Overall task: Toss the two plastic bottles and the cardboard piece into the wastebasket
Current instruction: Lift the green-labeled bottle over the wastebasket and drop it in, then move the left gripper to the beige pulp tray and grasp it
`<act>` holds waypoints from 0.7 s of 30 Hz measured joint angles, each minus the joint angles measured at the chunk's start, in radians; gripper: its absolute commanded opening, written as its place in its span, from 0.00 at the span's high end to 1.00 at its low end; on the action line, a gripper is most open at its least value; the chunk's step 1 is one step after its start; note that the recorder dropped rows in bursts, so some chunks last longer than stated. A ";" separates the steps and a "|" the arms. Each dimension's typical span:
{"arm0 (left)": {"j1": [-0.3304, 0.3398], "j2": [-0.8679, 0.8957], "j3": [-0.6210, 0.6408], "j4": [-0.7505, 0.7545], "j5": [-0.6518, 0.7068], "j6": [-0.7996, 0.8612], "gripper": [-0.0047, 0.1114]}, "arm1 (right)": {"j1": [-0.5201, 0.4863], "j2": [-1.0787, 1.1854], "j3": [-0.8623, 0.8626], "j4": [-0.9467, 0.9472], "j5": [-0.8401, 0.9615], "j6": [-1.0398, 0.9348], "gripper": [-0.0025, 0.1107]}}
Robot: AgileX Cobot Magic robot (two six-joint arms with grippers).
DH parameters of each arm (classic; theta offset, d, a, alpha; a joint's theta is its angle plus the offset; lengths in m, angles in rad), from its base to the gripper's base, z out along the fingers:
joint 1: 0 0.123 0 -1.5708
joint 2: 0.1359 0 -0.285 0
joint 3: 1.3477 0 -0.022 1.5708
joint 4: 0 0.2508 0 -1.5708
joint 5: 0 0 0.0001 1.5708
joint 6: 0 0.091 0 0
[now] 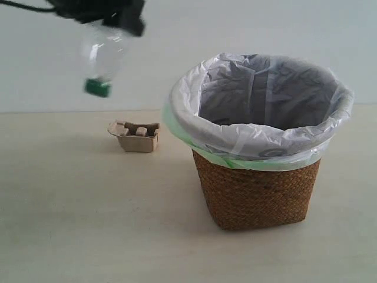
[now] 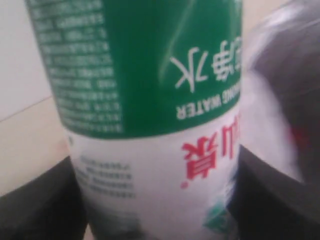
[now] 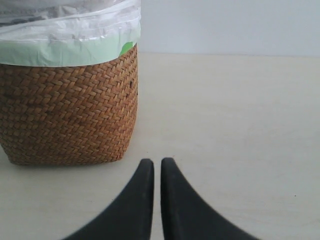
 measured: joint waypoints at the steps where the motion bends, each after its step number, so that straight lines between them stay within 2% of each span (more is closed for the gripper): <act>1: -0.002 0.002 -0.015 -0.134 -0.034 0.065 0.23 | 0.000 0.000 0.000 0.000 0.000 0.000 0.96; 2: -0.006 0.002 -0.034 -0.289 -0.065 0.143 0.01 | 0.000 0.000 0.000 0.000 0.000 0.000 0.96; 3: -0.008 -0.002 -0.049 -0.421 -0.100 0.212 0.04 | 0.000 0.000 0.000 0.000 0.000 0.000 0.96; 5: -0.013 -0.007 -0.065 -0.591 -0.172 0.292 0.08 | 0.000 0.000 0.000 0.000 0.000 0.000 0.96; 7: -0.013 -0.010 -0.070 -0.645 -0.214 0.313 0.09 | 0.000 0.000 0.000 0.000 0.000 0.000 0.96; 10: -0.013 -0.003 -0.070 -0.655 -0.247 0.315 0.09 | 0.000 0.000 0.000 0.000 0.000 0.000 0.96; 16: -0.013 0.020 -0.070 -0.556 -0.250 0.316 0.12 | 0.000 0.000 0.000 0.000 0.000 0.000 0.96; 18: -0.009 0.021 -0.068 -0.491 -0.250 0.316 0.19 | 0.000 0.000 0.000 0.000 0.000 0.000 0.96; 21: 0.010 0.021 -0.068 -0.372 -0.243 0.297 0.35 | 0.000 0.000 0.000 0.000 0.000 0.000 0.96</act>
